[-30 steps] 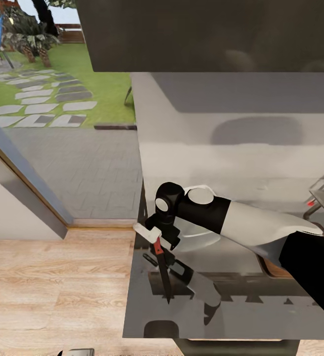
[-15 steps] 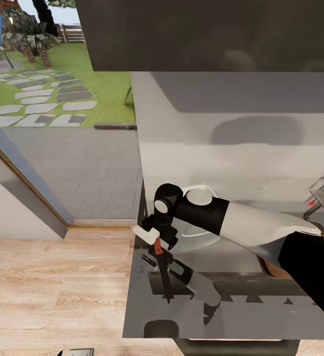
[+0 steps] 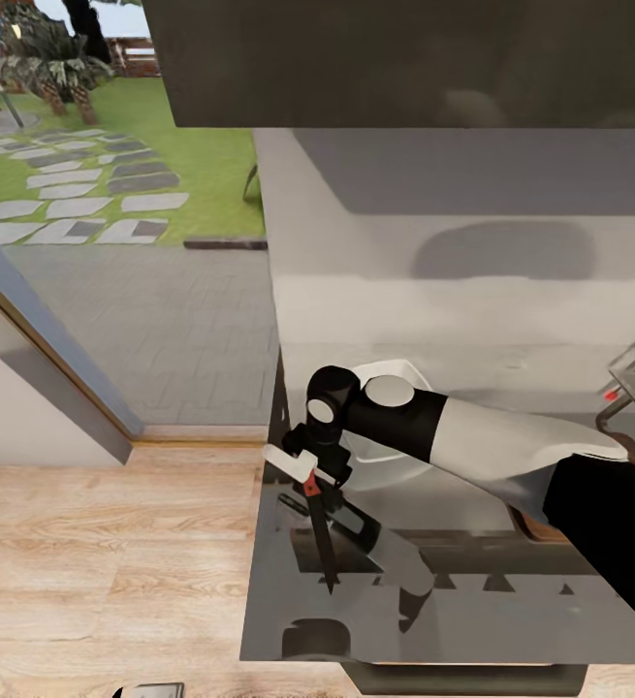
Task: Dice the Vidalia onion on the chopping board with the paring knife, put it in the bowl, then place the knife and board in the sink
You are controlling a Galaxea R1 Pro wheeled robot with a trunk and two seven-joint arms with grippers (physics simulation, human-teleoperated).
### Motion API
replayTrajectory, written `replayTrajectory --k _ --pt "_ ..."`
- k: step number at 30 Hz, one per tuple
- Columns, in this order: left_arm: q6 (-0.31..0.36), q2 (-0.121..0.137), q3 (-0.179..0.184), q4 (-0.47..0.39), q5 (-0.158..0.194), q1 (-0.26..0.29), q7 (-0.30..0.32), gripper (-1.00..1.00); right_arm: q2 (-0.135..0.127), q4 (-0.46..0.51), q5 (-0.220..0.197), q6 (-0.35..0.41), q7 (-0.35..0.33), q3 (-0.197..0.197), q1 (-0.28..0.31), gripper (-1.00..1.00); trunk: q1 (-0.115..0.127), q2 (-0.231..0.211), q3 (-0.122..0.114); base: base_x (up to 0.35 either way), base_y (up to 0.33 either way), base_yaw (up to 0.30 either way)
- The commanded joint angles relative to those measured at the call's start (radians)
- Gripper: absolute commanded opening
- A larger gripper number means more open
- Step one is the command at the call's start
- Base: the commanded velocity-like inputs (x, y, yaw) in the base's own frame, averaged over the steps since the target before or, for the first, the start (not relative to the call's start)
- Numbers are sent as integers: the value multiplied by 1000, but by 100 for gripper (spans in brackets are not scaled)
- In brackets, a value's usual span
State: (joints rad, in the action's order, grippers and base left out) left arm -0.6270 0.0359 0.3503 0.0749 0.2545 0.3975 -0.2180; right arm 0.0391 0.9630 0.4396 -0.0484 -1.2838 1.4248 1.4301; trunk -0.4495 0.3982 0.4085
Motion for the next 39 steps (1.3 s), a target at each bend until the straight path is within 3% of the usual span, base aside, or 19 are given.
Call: replayTrajectory --k 1,20,32,39 --pt "-5 -1 9 3 5 1 -3 100 -1 1 4 -6 -1 1 1 100 -1 2 2 0 0 0" --pt "-5 -1 9 3 5 1 -3 100 -1 -20 3 -64 4 0 2 100 -1 2 2 0 0 0" --pt "-5 -1 9 3 5 1 -3 100 3 -56 0 -66 55 0 1 100 -1 2 2 0 0 0" --pt "-5 -1 9 3 5 1 -3 100 6 -87 -2 -119 90 1 1 100 -1 2 2 0 0 0"
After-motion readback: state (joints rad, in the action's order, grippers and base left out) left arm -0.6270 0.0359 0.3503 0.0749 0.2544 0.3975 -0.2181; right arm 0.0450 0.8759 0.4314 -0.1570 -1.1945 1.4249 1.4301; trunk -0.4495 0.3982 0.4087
